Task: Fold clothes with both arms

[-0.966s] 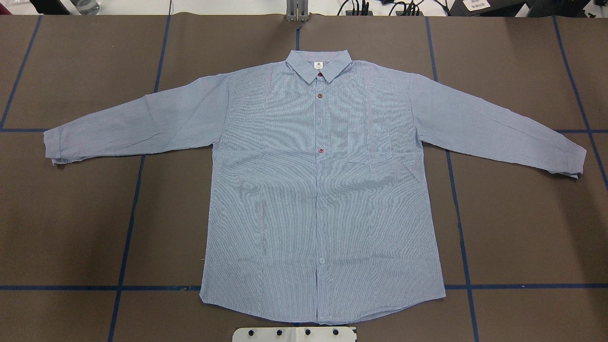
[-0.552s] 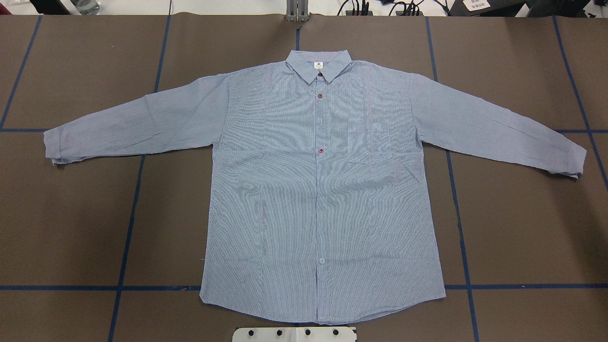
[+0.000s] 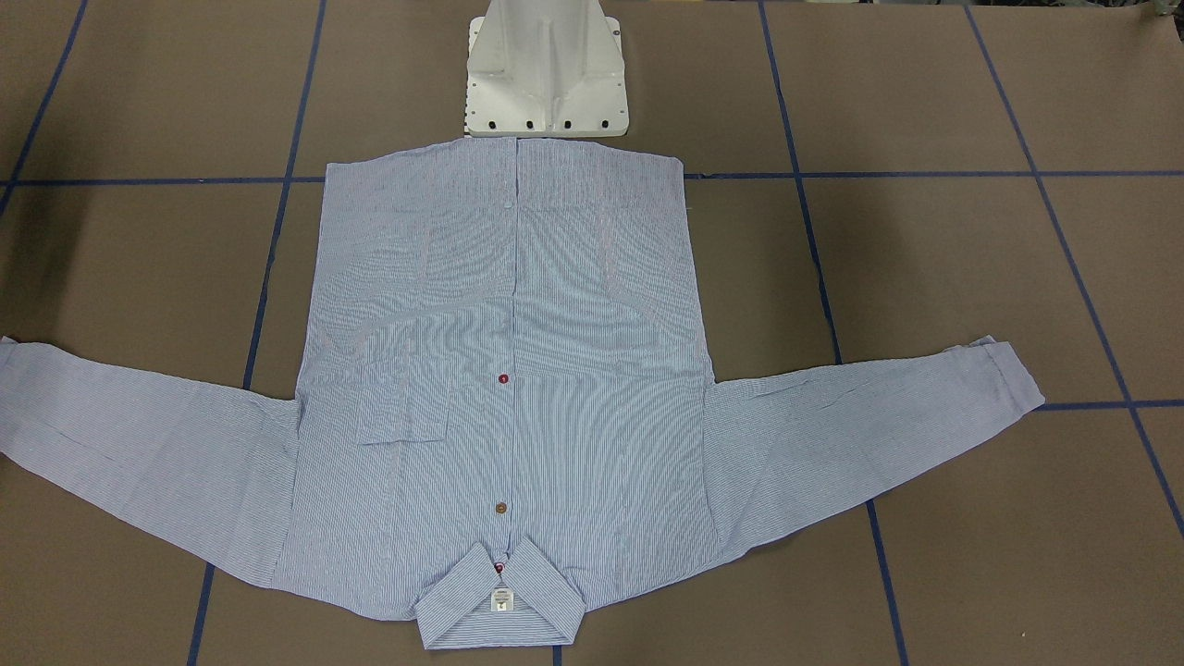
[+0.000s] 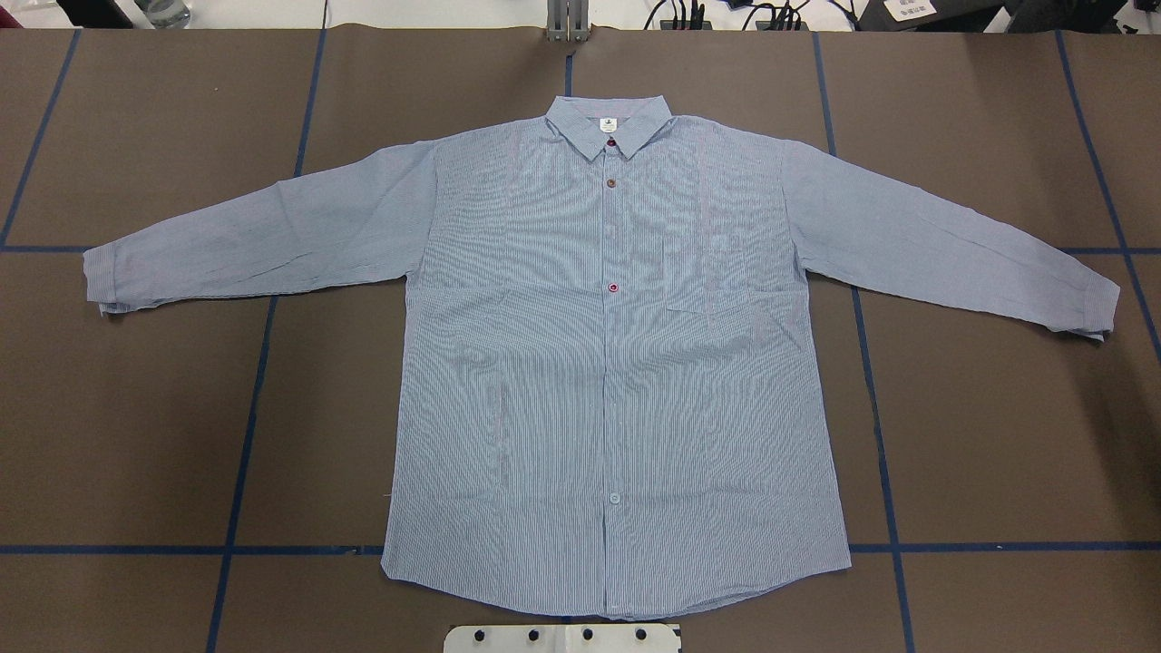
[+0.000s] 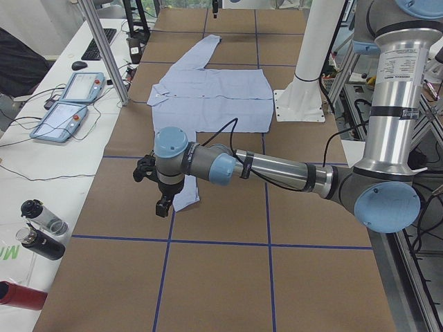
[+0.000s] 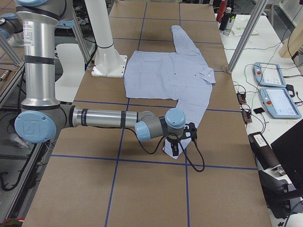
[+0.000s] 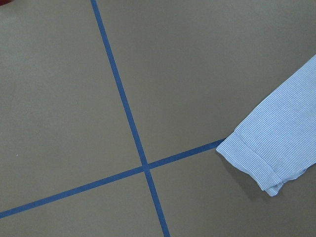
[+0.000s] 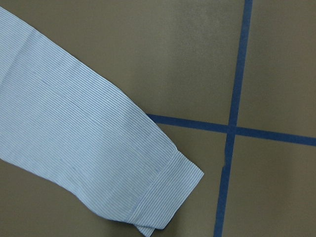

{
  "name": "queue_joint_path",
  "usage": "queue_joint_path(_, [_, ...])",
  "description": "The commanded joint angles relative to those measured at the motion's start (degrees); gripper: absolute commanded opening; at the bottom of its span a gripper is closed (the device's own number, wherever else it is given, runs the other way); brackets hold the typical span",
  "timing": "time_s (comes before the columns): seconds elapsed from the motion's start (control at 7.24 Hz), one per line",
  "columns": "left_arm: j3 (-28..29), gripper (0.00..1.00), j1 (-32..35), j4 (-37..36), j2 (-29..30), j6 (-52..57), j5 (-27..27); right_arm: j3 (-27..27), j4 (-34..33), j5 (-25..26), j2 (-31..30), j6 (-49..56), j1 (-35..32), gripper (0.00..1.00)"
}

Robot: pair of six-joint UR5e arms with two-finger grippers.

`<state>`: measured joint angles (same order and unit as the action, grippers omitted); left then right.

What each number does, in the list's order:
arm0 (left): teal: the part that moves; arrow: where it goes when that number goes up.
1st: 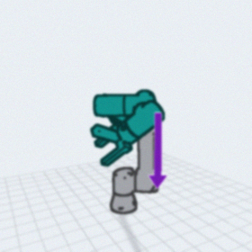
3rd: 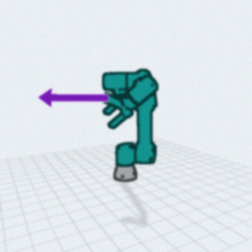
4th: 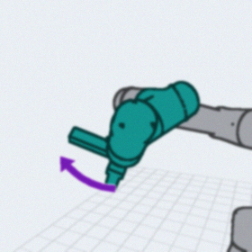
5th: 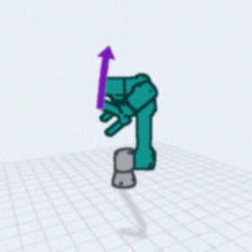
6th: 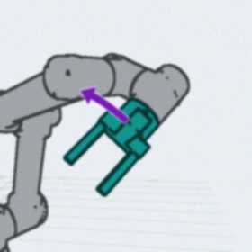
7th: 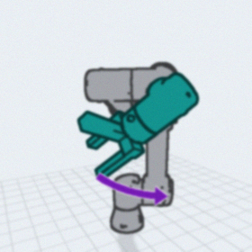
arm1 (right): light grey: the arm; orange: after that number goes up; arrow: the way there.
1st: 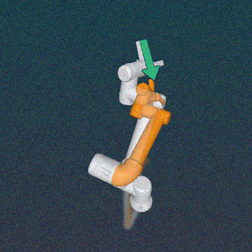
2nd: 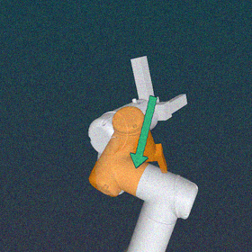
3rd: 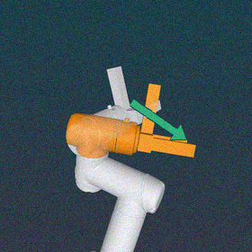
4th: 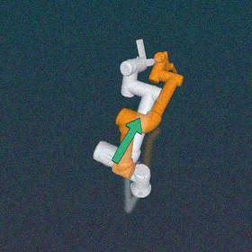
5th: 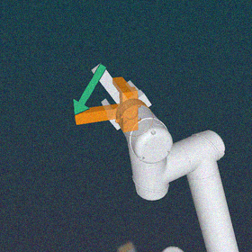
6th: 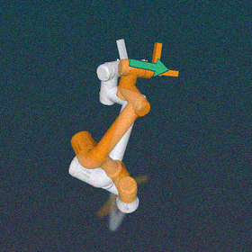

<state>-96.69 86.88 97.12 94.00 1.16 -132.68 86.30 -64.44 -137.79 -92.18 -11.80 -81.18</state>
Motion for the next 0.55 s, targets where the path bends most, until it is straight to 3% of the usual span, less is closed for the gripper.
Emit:
queue_joint_path(0.0, [-0.60, 0.99, -0.14, 0.09, 1.79, -1.95, -0.03, -4.99, 10.82, 1.63, 0.33, -8.10, 5.47, 1.00])
queue_joint_path(0.41, [0.10, 0.99, -0.14, -0.52, 1.54, -2.12, -0.21, -7.79, 21.33, 5.15, -0.55, -19.81, 9.27, 1.00])
